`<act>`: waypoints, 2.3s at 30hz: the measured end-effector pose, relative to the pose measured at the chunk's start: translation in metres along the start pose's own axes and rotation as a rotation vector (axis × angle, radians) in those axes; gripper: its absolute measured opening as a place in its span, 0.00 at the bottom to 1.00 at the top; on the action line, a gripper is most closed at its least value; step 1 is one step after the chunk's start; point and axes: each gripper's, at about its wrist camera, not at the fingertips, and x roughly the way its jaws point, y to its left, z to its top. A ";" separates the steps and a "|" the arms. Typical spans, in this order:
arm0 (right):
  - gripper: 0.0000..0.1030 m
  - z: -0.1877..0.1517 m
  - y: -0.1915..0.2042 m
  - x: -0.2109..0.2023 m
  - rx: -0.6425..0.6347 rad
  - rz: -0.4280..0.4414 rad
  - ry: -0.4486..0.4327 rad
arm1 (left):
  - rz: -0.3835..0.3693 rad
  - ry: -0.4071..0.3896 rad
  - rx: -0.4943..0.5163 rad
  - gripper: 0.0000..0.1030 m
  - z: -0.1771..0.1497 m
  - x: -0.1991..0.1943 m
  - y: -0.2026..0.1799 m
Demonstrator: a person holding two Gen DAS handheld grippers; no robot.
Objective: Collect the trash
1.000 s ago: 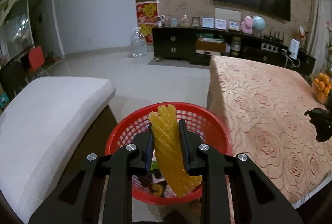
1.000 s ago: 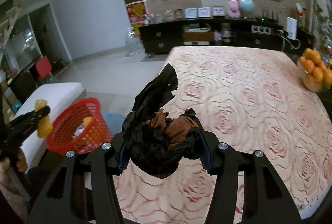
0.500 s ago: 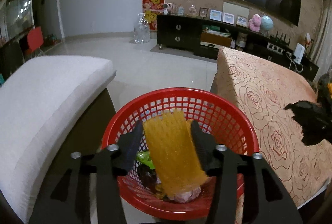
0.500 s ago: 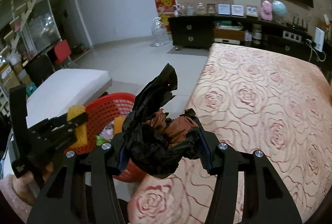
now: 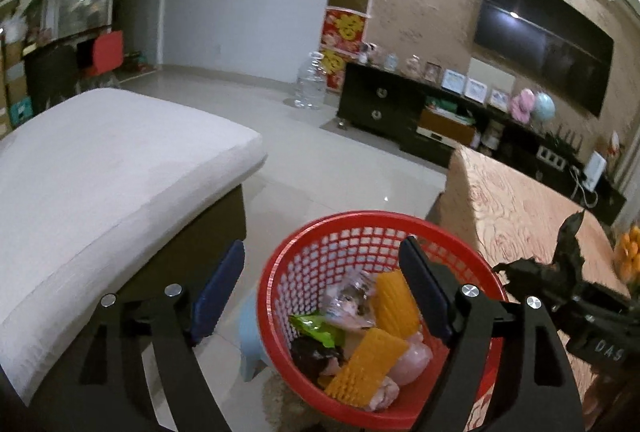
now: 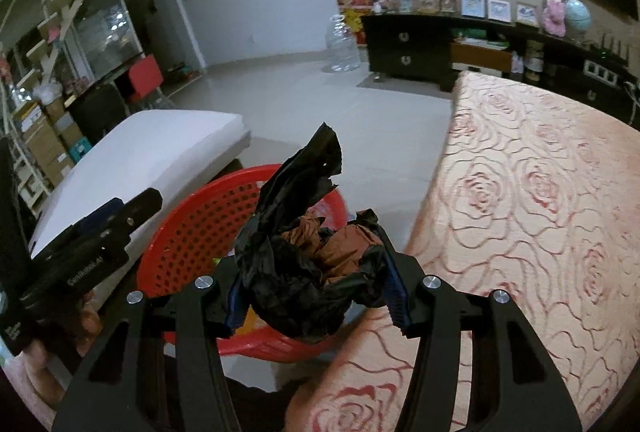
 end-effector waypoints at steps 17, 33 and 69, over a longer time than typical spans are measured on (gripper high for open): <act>0.82 0.007 0.038 0.023 -0.055 0.112 0.025 | 0.080 -0.006 -0.054 0.81 0.006 -0.012 0.031; 0.93 -0.022 0.006 -0.055 -0.051 -0.005 -0.085 | 0.113 -0.051 0.071 0.92 -0.001 -0.062 -0.006; 0.93 -0.054 0.006 -0.116 -0.002 -0.066 -0.125 | 0.059 -0.048 0.104 0.92 -0.026 -0.111 -0.038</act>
